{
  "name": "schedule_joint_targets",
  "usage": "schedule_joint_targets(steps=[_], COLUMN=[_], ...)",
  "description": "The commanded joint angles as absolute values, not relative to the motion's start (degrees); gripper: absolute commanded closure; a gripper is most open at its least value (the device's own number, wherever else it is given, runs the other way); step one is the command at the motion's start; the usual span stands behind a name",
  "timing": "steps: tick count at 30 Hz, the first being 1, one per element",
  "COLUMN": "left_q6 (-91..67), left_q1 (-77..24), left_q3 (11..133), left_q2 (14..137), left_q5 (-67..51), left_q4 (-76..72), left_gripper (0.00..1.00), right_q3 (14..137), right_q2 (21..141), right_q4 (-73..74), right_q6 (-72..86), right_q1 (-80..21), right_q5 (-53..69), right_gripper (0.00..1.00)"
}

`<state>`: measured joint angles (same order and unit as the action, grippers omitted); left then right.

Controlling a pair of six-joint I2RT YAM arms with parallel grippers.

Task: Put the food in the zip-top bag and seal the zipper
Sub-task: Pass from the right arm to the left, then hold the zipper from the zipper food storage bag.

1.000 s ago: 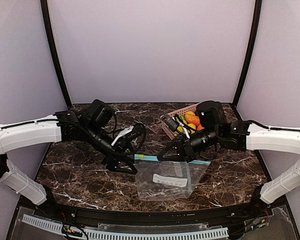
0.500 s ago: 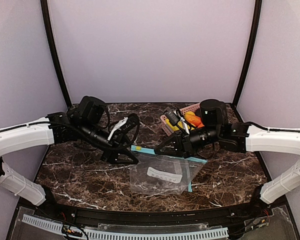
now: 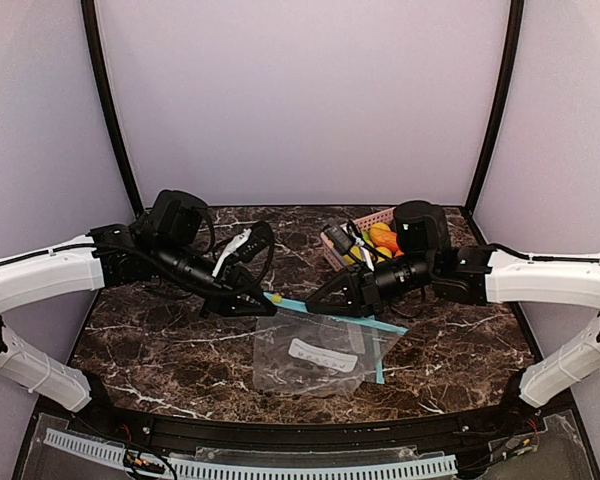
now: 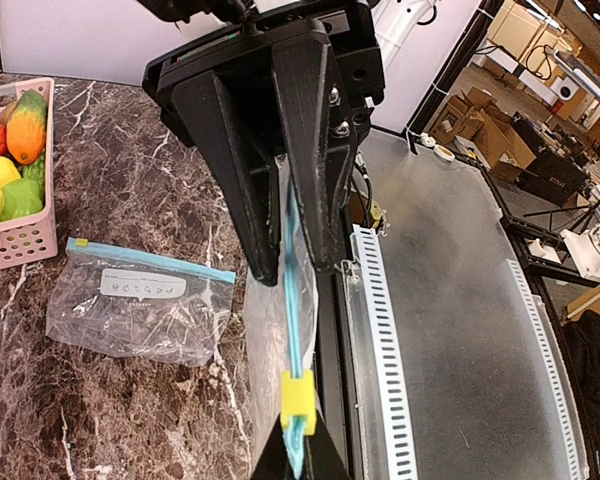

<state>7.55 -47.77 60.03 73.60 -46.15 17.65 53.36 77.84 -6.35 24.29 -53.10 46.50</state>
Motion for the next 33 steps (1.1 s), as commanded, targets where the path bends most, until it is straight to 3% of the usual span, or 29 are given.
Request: schedule_joint_targets(steps=[1,4,11,25,33], left_q6=[8.0,8.1,8.1,8.1,7.2], left_q1=[-47.5,-47.5,-47.5,-47.5,-47.5], left_q3=[59.4,59.6,59.8,59.6,58.9], left_q2=[73.3,74.3,74.9,74.4,73.1], left_q5=[-47.3,-48.7,-49.8,-47.5,-41.9], left_q4=[17.9,18.2,18.4,18.2,16.7], left_gripper=[0.99,0.99,0.99,0.99,0.99], right_q3=[56.0,58.2,61.6,59.9,59.2], right_q2=[79.6,81.5,86.6,87.8,87.0], right_q4=[-6.3,-5.6,-9.2,-11.2,-10.2], right_q6=[23.1,21.9,21.9,23.3,22.8], right_q1=[-54.1,-54.9,-56.3,-56.9,-56.8], right_q5=[46.1,46.0,47.6,47.0,45.8], right_gripper=[0.74,0.67,0.64,0.89,0.95])
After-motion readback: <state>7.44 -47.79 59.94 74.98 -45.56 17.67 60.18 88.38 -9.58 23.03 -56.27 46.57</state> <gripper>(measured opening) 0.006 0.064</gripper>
